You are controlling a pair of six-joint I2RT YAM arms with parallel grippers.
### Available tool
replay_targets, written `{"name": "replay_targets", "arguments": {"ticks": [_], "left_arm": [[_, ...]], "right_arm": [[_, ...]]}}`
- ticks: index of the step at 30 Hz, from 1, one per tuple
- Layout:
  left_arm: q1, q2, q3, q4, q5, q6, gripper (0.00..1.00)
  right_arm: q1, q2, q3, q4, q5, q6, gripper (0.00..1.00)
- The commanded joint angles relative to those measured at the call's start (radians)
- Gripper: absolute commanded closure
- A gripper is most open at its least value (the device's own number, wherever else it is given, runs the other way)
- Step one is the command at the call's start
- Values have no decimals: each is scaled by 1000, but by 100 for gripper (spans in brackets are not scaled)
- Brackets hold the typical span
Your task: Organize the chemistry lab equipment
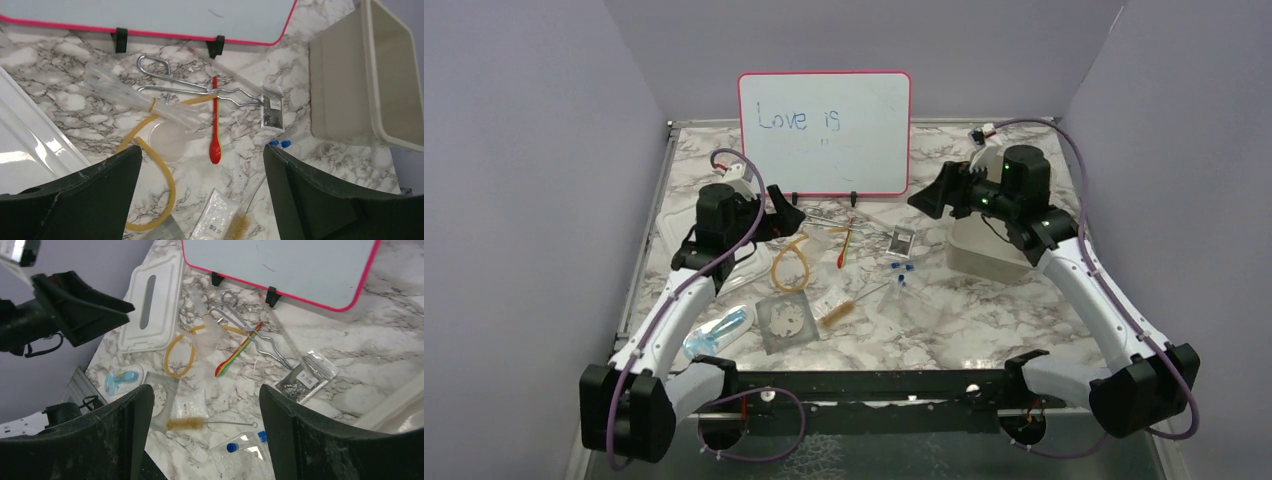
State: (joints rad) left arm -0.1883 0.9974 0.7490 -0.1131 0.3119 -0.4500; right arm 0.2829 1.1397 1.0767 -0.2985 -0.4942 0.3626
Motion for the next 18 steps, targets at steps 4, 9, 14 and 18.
{"name": "replay_targets", "arguments": {"ticks": [4, 9, 14, 18], "left_arm": [[-148, 196, 41, 37, -166, 11, 15], [-239, 337, 128, -15, -356, 25, 34], [-254, 469, 200, -51, -404, 26, 51], [-259, 525, 241, -96, -398, 10, 59]], "right_arm": [[97, 105, -41, 165, 75, 17, 20], [101, 165, -59, 192, 109, 14, 22], [103, 176, -83, 216, 117, 20, 22], [103, 176, -99, 222, 126, 24, 23]]}}
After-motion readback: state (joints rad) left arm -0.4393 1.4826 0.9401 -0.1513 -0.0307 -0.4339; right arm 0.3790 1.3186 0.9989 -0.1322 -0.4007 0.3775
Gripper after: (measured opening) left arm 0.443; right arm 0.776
